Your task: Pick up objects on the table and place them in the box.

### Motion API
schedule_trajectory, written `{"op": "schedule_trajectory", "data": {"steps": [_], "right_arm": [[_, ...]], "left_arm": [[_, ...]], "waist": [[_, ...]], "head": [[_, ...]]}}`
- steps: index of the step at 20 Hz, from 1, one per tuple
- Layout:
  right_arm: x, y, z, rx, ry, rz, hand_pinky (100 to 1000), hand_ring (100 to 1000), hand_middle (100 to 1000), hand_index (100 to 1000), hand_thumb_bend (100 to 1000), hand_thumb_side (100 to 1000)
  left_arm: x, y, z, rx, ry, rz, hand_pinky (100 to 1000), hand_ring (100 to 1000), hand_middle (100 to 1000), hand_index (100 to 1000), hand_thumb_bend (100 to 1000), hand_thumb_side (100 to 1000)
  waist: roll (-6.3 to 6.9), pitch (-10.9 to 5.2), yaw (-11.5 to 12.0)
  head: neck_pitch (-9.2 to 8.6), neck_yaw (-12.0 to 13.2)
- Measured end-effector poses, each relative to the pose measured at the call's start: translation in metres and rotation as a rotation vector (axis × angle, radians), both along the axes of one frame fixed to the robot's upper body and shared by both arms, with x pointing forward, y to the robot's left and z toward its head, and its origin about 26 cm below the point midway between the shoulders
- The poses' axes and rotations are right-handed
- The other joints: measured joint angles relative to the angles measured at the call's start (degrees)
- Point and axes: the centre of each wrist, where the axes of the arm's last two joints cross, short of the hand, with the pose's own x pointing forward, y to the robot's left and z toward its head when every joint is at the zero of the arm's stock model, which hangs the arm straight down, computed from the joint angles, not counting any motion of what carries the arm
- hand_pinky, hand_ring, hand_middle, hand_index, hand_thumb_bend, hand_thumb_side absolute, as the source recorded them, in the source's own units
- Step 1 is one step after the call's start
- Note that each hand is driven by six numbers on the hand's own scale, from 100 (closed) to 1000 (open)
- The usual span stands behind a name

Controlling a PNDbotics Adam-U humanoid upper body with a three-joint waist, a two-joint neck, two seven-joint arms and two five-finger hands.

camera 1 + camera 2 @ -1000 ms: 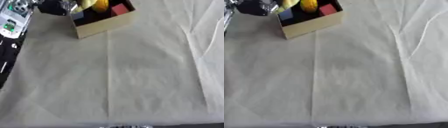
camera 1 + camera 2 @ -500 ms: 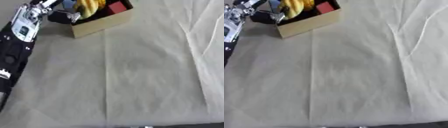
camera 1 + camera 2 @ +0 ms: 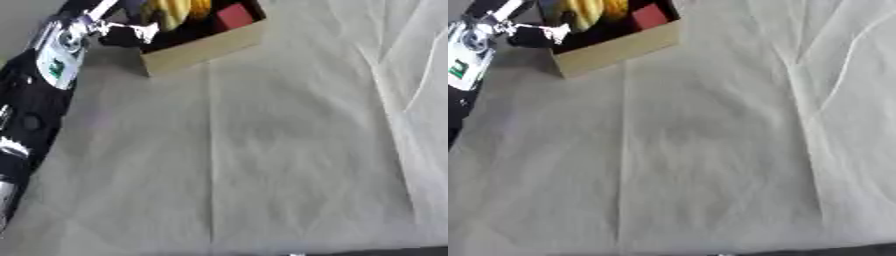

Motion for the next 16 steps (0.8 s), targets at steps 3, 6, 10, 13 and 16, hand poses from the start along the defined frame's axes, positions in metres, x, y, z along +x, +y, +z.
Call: {"op": "schedule_trajectory", "data": {"steps": [3, 6, 10, 13, 16], "right_arm": [[0.0, 0.001, -0.001, -0.003, 0.005, 0.001, 984, 728, 760, 884, 100, 624], [0.0, 0.0, -0.004, -0.006, 0.014, -0.002, 985, 727, 759, 884, 100, 624], [0.0, 0.001, -0.006, -0.01, 0.024, -0.004, 987, 727, 759, 884, 100, 624], [-0.001, 0.001, -0.008, -0.014, 0.035, -0.01, 987, 727, 759, 884, 100, 624], [-0.002, 0.0, -0.011, -0.013, 0.049, -0.017, 986, 727, 759, 884, 100, 623]], "left_arm": [[0.0, 0.0, 0.0, 0.039, -0.001, 0.005, 906, 898, 794, 995, 143, 545], [0.0, 0.001, 0.0, 0.065, -0.009, 0.017, 912, 903, 798, 1000, 198, 575], [0.0, 0.002, 0.0, 0.063, -0.013, 0.032, 905, 896, 789, 1000, 138, 584], [0.0, 0.002, 0.001, 0.044, -0.014, 0.036, 898, 889, 780, 1000, 100, 558], [-0.001, 0.0, 0.007, 0.008, -0.018, 0.029, 889, 878, 767, 951, 100, 532]], "waist": [[0.04, 0.0, -0.02], [0.05, 0.0, -0.09], [0.1, 0.0, -0.12], [0.1, 0.0, -0.09], [0.1, -0.07, 0.4]], "head": [[0.01, -0.04], [0.04, -0.08], [0.1, -0.12], [0.44, -0.31], [0.71, -0.64]]}}
